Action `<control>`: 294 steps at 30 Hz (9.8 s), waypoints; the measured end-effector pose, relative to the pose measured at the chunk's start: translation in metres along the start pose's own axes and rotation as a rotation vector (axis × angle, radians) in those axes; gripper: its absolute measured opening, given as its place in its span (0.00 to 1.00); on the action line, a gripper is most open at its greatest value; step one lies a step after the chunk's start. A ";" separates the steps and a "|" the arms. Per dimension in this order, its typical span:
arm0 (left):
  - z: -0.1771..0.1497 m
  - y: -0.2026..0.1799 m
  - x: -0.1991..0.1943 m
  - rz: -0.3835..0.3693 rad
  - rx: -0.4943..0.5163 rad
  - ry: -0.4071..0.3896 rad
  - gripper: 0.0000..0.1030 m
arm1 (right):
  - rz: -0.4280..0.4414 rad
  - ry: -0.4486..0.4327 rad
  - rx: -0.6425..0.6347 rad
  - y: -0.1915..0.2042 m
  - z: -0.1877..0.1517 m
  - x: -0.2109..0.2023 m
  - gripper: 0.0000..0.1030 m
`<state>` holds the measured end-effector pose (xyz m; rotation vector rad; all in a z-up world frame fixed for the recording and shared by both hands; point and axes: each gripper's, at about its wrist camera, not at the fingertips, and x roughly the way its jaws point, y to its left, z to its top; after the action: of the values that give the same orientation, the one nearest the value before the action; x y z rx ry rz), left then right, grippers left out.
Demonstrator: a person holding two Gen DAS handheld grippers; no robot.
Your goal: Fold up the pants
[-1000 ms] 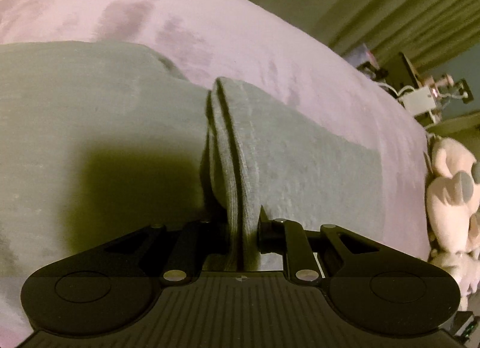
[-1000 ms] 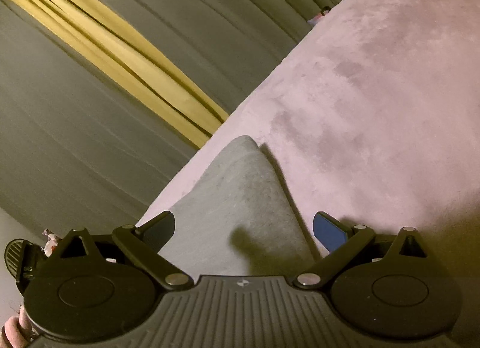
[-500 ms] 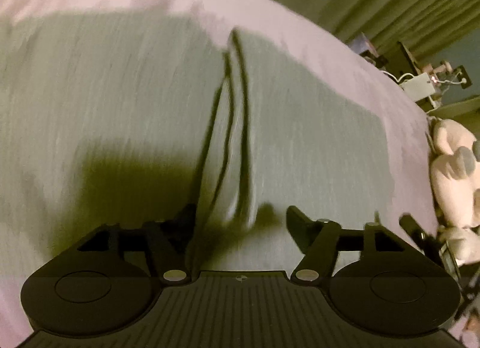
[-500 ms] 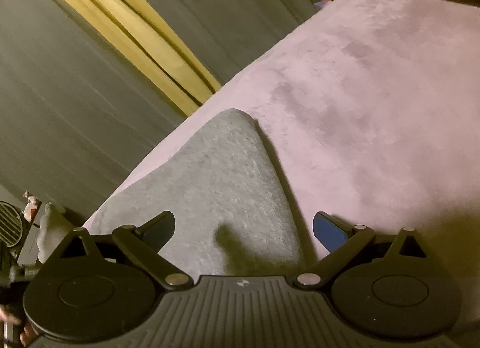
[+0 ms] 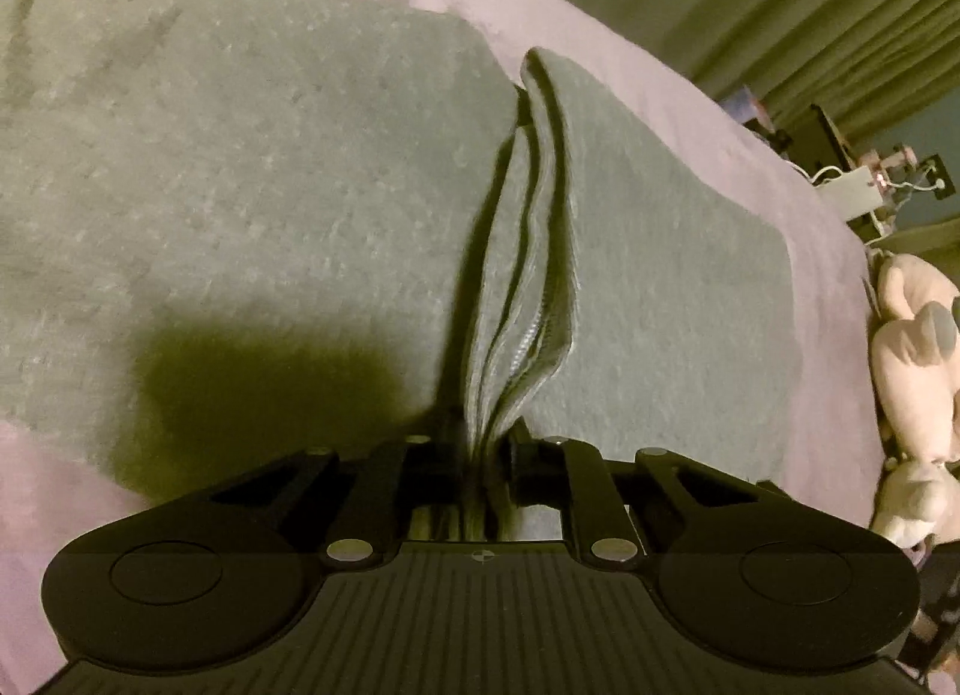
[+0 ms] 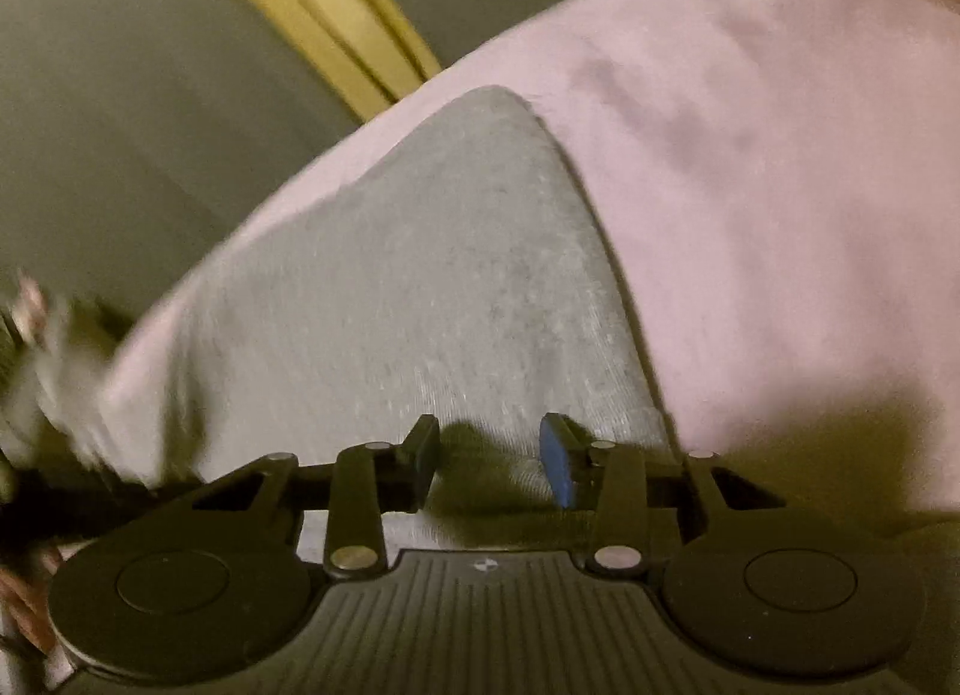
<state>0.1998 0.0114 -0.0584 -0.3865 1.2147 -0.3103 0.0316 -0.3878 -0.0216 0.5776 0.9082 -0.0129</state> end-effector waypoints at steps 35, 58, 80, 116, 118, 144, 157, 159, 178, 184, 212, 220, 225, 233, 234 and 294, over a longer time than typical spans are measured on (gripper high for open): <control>0.097 -0.018 0.042 -0.143 -0.137 -0.121 0.25 | 0.176 -0.058 0.066 -0.017 0.003 0.012 0.68; -0.043 0.222 -0.109 -0.083 -0.634 -0.554 0.94 | 0.177 -0.077 0.014 -0.003 0.001 0.019 0.93; -0.014 0.259 -0.071 -0.181 -0.658 -0.599 0.63 | 0.163 -0.097 0.020 -0.001 0.001 0.025 0.96; -0.091 -0.202 -0.047 0.022 0.508 -0.440 0.94 | 0.292 -0.204 0.278 -0.044 0.006 -0.011 0.96; -0.098 -0.199 -0.029 0.086 0.528 -0.375 0.93 | 0.312 -0.215 0.308 -0.050 0.006 -0.014 0.96; -0.110 -0.048 -0.054 0.237 0.103 -0.442 0.95 | 0.276 -0.141 0.417 -0.033 0.033 0.033 0.78; -0.113 -0.047 -0.049 0.161 0.092 -0.340 0.95 | 0.356 -0.046 0.483 -0.040 0.034 0.047 0.75; -0.112 -0.049 -0.043 0.179 0.109 -0.325 0.95 | 0.366 -0.046 0.458 -0.033 0.037 0.051 0.80; -0.104 -0.034 -0.038 0.149 0.022 -0.261 0.96 | 0.467 -0.193 0.499 -0.004 0.044 0.008 0.40; -0.105 -0.028 -0.045 0.199 -0.025 -0.300 0.98 | 0.513 -0.242 0.545 -0.023 0.045 -0.010 0.40; -0.067 -0.093 -0.022 0.384 0.259 -0.316 0.97 | 0.219 -0.263 -0.090 0.004 0.044 0.013 0.96; -0.074 -0.078 -0.015 0.357 0.198 -0.311 1.00 | 0.112 -0.230 -0.355 0.037 0.021 0.023 0.96; -0.078 -0.074 -0.011 0.357 0.189 -0.319 1.00 | -0.054 -0.218 -0.561 0.062 0.001 0.033 0.96; -0.086 -0.062 -0.012 0.328 0.166 -0.333 1.00 | -0.139 -0.213 -0.654 0.073 -0.009 0.036 0.96; -0.086 -0.060 -0.012 0.323 0.161 -0.337 1.00 | -0.142 -0.215 -0.658 0.074 -0.009 0.036 0.96; 0.021 -0.013 0.024 -0.217 0.164 0.012 1.00 | 0.557 0.216 0.349 -0.146 0.111 0.091 0.96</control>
<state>0.2273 -0.0078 -0.0669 -0.3754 1.1512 -0.5960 0.1347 -0.5441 -0.1051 1.1602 0.9336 0.4066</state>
